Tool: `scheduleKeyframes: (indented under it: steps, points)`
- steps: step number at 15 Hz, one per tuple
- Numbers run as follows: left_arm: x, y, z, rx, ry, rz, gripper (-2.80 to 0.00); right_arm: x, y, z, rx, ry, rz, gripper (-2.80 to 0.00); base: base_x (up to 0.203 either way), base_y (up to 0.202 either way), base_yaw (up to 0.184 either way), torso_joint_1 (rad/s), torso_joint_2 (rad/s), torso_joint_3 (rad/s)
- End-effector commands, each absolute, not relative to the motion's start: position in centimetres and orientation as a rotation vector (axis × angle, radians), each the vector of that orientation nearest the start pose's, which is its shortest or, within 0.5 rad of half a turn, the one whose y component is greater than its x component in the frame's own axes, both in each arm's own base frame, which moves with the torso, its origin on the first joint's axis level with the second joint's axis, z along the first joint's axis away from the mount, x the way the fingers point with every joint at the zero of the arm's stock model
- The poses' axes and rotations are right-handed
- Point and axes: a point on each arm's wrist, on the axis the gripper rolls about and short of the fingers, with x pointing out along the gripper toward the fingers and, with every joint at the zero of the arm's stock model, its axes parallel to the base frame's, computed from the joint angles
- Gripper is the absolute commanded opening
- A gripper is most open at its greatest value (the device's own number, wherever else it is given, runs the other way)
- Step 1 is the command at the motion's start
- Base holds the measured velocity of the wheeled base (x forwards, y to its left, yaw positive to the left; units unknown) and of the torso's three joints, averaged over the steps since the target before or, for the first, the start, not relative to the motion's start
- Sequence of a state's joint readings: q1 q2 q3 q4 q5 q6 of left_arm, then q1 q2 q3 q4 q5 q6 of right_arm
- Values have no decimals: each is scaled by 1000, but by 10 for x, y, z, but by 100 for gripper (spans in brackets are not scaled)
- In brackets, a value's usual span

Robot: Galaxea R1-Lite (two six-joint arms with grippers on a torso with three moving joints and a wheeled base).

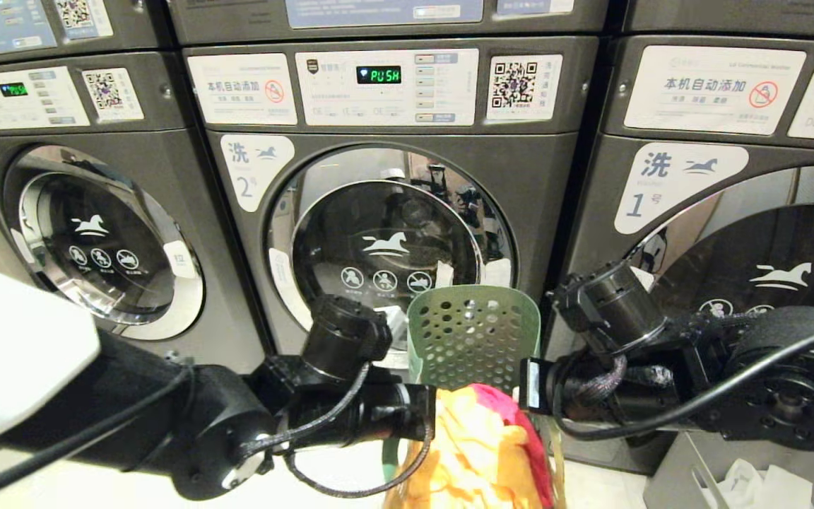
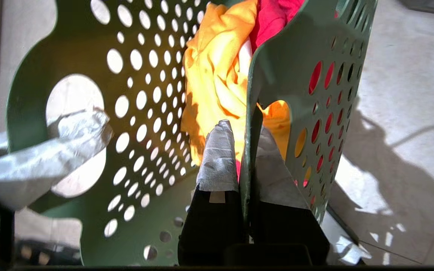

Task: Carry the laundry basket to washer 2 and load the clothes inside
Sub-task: Pick up the clothes basket and put it beside the washing machine

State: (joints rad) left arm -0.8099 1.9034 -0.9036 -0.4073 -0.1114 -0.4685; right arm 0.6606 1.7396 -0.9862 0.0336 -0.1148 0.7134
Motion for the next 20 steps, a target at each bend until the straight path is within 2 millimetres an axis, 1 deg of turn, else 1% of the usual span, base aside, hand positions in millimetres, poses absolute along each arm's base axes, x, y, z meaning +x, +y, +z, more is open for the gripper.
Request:
scheduleKeyframes:
  steps: [1,3,4,6,9,10,12,15,17,19,20]
  points:
    - [244,-278,107,-205,768,-767,-280,249,163,153,369,857,114,-280,0,0,0,0,0,0]
    - [247,-300,108,-202,738,-789,-280,253,148,152,354,841,44,-280,0,0,0,0,0,0]
    - [248,-310,105,-198,735,-799,-280,254,141,150,343,843,25,-280,0,0,0,0,0,0]
    - [250,-332,93,-185,738,-822,-280,259,126,147,347,840,-27,-280,0,0,0,0,0,0]
    - [252,-368,74,-171,732,-861,-280,267,96,140,339,844,-127,-280,0,0,0,0,0,0]
    - [254,-380,68,-170,716,-859,-280,269,85,138,317,845,-162,-280,0,0,0,0,0,0]
    - [261,-398,57,-170,685,-839,-280,272,70,133,288,847,-215,-280,0,0,0,0,0,0]
    - [269,-416,35,-160,677,-812,-280,277,64,113,279,883,-249,-280,0,0,0,0,0,0]
    - [276,-427,20,-153,660,-773,-280,282,63,95,281,887,-258,-280,0,0,0,0,0,0]
    - [278,-432,10,-131,683,-755,-280,288,60,79,285,889,-270,-280,0,0,0,0,0,0]
    - [277,-435,9,-125,689,-758,-280,290,57,74,289,891,-283,-280,0,0,0,0,0,0]
